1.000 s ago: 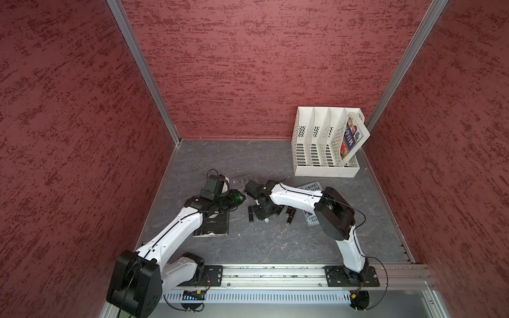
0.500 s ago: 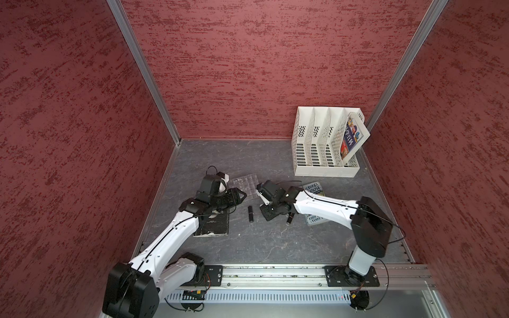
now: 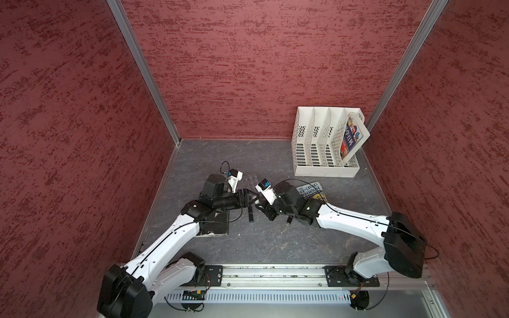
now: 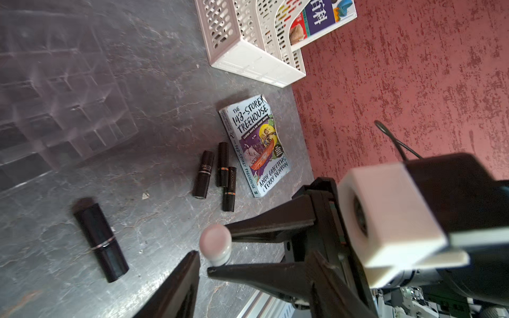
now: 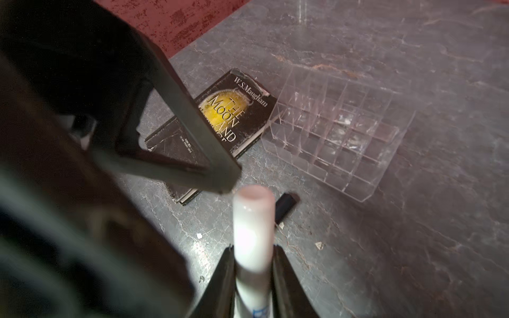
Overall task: Arrange the lipsticks in the organizer
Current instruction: Pick up the lipstick at the center of the board.
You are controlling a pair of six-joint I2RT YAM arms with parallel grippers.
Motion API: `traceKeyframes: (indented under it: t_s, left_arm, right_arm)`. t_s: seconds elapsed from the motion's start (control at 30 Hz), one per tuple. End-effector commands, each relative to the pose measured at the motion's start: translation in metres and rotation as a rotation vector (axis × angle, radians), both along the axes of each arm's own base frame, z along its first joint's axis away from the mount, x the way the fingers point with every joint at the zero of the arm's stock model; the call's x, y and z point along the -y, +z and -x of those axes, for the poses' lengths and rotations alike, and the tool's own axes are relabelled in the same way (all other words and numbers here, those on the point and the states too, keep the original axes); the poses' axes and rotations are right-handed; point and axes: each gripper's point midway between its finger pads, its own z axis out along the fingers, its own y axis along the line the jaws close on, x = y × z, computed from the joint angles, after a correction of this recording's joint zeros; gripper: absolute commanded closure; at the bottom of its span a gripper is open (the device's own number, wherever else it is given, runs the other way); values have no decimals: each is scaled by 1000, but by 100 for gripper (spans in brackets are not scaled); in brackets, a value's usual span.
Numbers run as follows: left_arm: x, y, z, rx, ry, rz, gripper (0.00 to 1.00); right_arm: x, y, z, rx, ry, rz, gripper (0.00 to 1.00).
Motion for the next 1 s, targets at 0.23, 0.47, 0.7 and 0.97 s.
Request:
traceKeyframes:
  t_s: [0.23, 0.47, 0.7, 0.97]
  left_arm:
    - [-6, 3, -10, 19, 30, -89, 47]
    - [-11, 1, -10, 9, 42, -119, 61]
    - [-14, -1, -8, 2, 30, -147, 53]
    - [-9, 2, -13, -1, 35, -124, 59]
  right_arm:
    - [-14, 28, -1, 165, 3, -22, 82]
    - [-11, 33, -9, 214, -51, 10, 82]
    - [-7, 36, -16, 250, -93, 31, 81]
    - [-13, 40, -14, 271, -79, 33, 81]
